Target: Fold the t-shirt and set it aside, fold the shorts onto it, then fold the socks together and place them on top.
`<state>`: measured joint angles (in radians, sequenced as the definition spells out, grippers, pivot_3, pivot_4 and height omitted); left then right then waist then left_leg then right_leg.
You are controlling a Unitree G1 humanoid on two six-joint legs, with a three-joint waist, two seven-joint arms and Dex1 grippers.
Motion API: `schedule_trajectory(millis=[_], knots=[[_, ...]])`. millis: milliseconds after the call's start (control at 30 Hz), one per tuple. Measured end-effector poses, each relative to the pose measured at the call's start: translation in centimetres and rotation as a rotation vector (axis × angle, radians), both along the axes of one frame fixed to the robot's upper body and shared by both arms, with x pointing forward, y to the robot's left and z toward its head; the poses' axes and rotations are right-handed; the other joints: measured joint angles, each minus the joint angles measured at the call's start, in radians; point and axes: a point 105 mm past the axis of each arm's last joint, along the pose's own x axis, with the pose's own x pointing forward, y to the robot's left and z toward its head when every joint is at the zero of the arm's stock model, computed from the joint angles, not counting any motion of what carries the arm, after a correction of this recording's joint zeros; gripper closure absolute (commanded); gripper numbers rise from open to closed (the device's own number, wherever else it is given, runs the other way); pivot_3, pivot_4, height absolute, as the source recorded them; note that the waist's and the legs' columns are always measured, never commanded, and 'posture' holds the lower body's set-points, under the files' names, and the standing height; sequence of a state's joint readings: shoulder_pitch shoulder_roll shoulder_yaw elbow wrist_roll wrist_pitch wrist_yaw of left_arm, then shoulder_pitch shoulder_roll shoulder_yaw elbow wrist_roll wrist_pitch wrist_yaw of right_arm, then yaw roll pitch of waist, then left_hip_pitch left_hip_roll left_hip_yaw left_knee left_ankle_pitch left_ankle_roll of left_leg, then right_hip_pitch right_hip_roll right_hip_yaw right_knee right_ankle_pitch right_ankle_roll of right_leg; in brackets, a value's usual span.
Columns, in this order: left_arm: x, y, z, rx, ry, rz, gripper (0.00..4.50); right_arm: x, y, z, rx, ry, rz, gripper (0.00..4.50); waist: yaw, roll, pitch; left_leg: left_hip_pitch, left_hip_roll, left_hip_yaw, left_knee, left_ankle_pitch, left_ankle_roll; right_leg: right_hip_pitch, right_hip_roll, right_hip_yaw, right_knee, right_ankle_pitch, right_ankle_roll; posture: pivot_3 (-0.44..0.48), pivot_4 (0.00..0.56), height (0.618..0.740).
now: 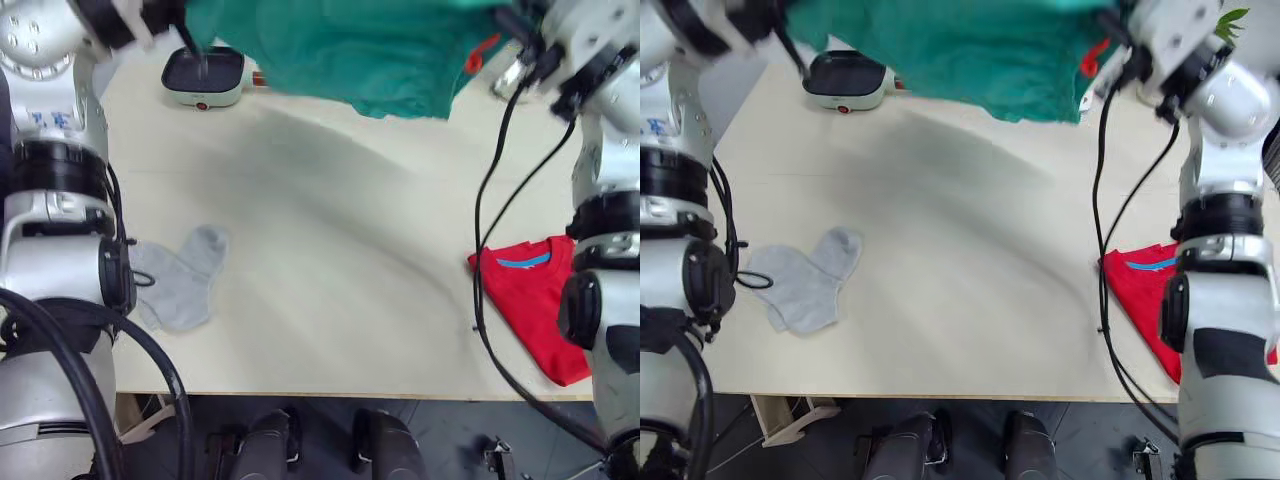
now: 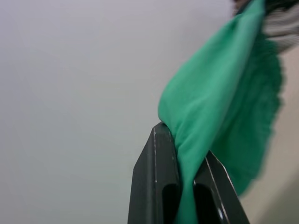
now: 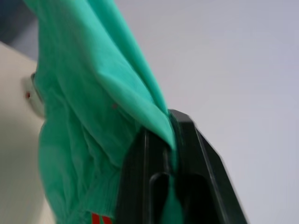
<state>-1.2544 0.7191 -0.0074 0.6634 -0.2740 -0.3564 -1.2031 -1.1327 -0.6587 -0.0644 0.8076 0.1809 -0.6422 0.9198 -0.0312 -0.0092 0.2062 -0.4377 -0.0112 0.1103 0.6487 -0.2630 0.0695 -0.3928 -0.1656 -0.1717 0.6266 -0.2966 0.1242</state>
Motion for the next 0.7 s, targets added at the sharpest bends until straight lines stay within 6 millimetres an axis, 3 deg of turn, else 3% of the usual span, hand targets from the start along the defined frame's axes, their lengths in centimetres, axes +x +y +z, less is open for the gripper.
schedule_trajectory(millis=[67, 133, 233, 333, 433, 567, 700], knots=[[-0.9, 0.5, -6.3, 0.141, 0.252, -0.033, 4.45, -0.5, 0.1, -5.0, -0.059, 0.138, 0.065, 4.5, 0.0, 0.001, 0.0, 0.0, 0.0, 0.001, 0.003, 0.001, 0.002, 0.0, 0.0, 0.004, 0.0, 0.0, 0.0, 0.0, 0.15, 0.74], [-2.4, 0.6, -11.1, 0.198, 0.486, -0.052, 4.45, -1.5, 0.0, -9.8, -0.11, 0.28, 0.119, 4.5, 0.001, 0.001, 0.002, -0.003, 0.0, 0.002, 0.007, 0.003, 0.003, 0.0, 0.001, 0.01, -0.001, 0.0, 0.0, 0.0, 0.15, 0.74], [-5.0, 0.5, -13.8, 0.215, 0.703, -0.058, 4.45, -3.5, 0.1, -14.7, -0.161, 0.429, 0.179, 4.5, 0.004, 0.002, 0.003, -0.004, 0.002, 0.002, 0.014, 0.006, 0.004, 0.002, 0.001, 0.013, 0.0, -0.001, 0.001, 0.0, 0.15, 0.74], [-8.4, 0.5, -16.5, 0.273, 0.877, -0.036, 4.45, -6.8, 0.1, -18.5, -0.269, 0.515, 0.239, 4.5, 0.007, 0.003, 0.004, 0.013, 0.002, 0.002, 0.013, 0.005, 0.002, 0.018, 0.001, 0.015, -0.003, -0.001, 0.002, 0.0, 0.15, 0.74], [-11.5, -0.3, -19.2, 0.263, 1.078, -0.044, 4.45, -9.3, -0.3, -21.1, -0.293, 0.607, 0.257, 4.5, 0.01, 0.003, 0.003, 0.018, 0.003, -0.001, 0.011, 0.0, -0.006, 0.019, 0.0, 0.025, -0.005, -0.002, 0.001, 0.0, 0.15, 0.74], [-14.0, -0.9, -19.8, 0.295, 1.181, -0.039, 4.45, -11.4, -1.0, -22.0, -0.348, 0.654, 0.269, 4.5, 0.017, 0.004, 0.003, 0.018, 0.006, 0.0, 0.011, 0.0, -0.011, 0.018, 0.002, 0.035, -0.004, -0.003, -0.002, 0.0, 0.15, 0.74], [-16.3, 0.2, -21.5, 0.372, 1.313, 0.009, 4.45, -14.3, -0.8, -23.2, -0.371, 0.733, 0.336, 4.5, 0.027, 0.004, 0.003, 0.02, 0.01, 0.002, 0.009, 0.001, -0.01, 0.017, 0.013, 0.036, -0.004, -0.006, -0.005, 0.0, 0.15, 0.74]])
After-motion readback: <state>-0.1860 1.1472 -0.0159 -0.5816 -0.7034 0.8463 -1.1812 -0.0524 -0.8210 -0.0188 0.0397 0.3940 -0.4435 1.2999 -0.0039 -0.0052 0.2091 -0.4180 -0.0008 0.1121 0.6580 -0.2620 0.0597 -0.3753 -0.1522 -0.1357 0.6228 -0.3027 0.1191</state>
